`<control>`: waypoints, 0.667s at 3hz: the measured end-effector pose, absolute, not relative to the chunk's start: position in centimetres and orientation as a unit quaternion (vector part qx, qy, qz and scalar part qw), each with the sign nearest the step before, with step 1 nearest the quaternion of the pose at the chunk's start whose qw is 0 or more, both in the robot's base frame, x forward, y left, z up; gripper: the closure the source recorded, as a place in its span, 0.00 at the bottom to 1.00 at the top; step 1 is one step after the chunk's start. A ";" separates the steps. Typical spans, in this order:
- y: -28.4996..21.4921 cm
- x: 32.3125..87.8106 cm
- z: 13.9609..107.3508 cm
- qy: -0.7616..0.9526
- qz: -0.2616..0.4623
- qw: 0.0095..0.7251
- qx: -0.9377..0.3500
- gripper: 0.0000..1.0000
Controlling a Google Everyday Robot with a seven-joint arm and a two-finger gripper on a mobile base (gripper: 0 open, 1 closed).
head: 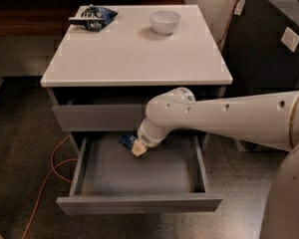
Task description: Place rxbar blueberry into middle drawer
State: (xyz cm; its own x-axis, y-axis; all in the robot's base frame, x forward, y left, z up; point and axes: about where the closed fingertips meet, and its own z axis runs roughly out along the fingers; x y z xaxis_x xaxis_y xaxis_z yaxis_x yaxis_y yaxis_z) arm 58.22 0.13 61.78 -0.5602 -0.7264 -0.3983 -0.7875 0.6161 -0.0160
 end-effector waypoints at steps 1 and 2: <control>0.4 58.7 57.7 0.883 0.092 0.177 -0.425 1.00; 0.8 59.2 54.6 0.887 0.098 0.167 -0.419 1.00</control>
Offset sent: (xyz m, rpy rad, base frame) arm 0.0142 0.0082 -0.0892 0.0235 0.0633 -0.0267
